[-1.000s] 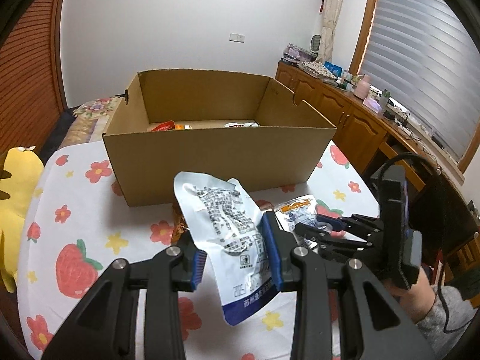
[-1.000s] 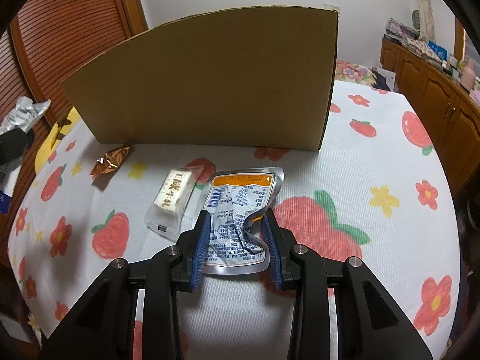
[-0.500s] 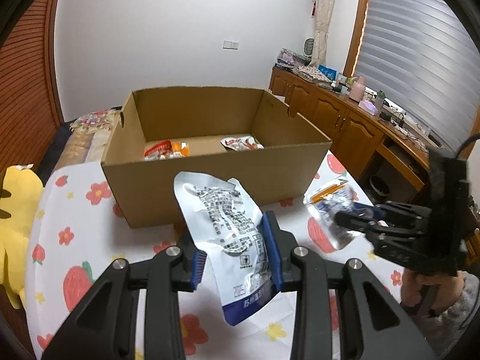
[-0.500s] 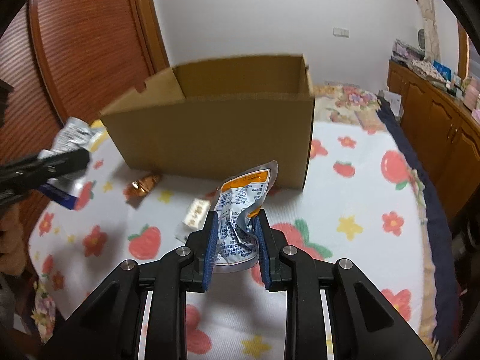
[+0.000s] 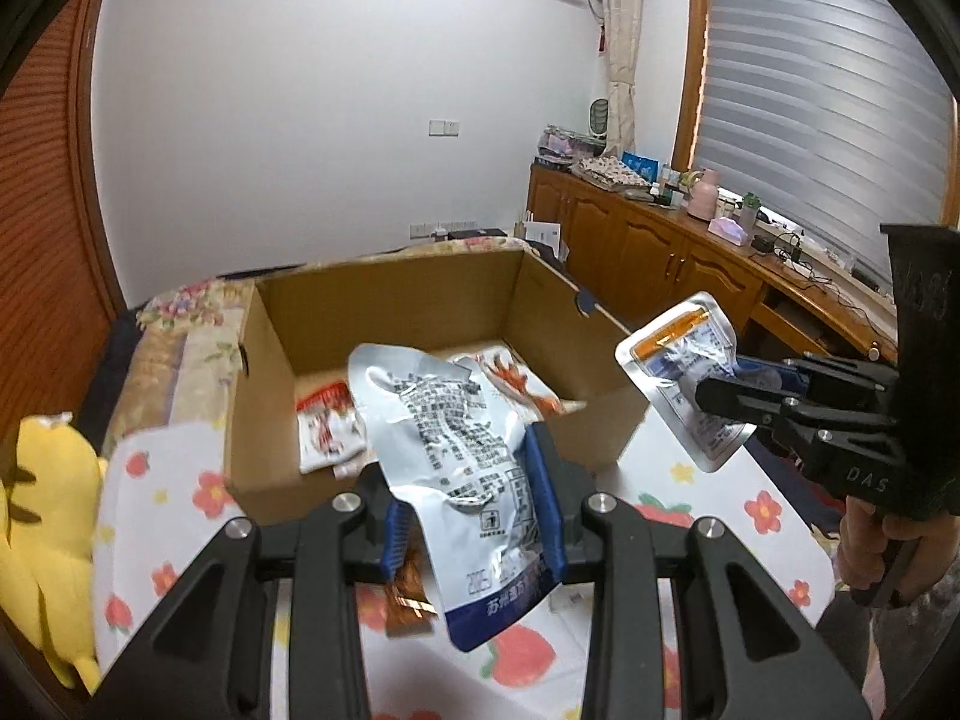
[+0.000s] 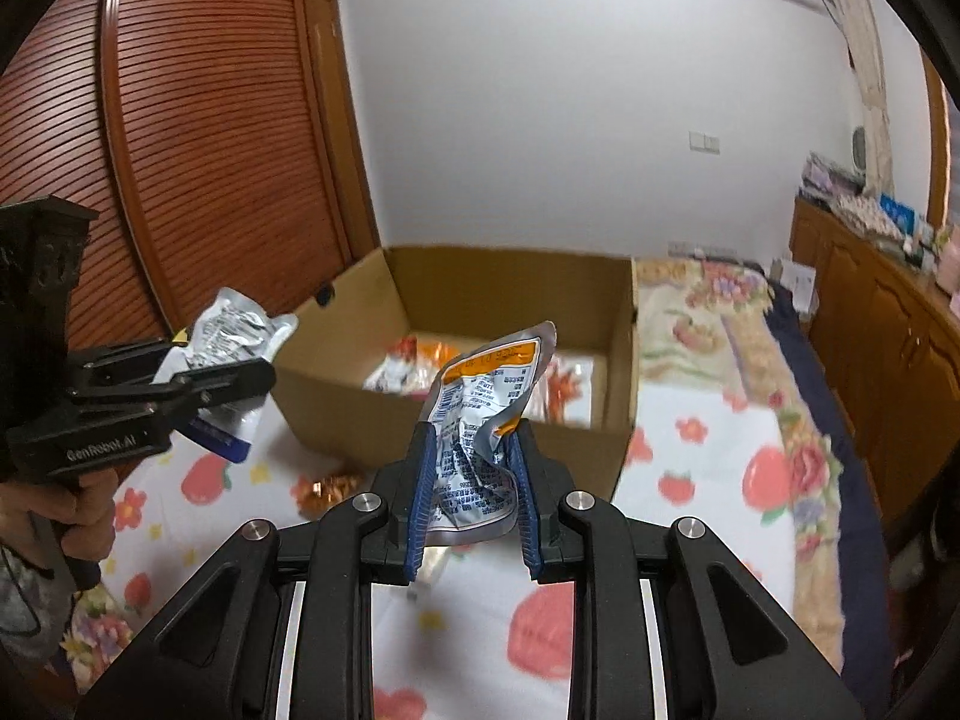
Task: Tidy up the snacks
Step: 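Lift both held packets and carry them over the cardboard box, then lower both packets into the box and open both tools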
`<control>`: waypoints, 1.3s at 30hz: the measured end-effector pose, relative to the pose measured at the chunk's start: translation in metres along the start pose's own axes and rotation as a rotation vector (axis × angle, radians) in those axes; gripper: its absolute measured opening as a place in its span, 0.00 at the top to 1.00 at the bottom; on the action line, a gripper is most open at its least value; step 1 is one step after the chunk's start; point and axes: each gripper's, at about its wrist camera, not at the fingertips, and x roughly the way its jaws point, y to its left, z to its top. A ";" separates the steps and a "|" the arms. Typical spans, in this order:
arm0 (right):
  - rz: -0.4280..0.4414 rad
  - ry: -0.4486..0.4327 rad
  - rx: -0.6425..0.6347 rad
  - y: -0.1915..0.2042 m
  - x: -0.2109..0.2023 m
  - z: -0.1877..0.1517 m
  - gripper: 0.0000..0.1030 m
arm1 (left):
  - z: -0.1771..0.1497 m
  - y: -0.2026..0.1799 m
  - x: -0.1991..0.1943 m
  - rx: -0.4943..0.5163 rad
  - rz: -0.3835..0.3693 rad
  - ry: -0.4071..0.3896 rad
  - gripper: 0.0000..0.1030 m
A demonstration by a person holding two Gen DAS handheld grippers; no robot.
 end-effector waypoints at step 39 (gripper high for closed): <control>-0.045 0.146 -0.005 -0.013 0.134 0.025 0.75 | 0.026 0.046 0.110 0.007 0.064 0.115 0.46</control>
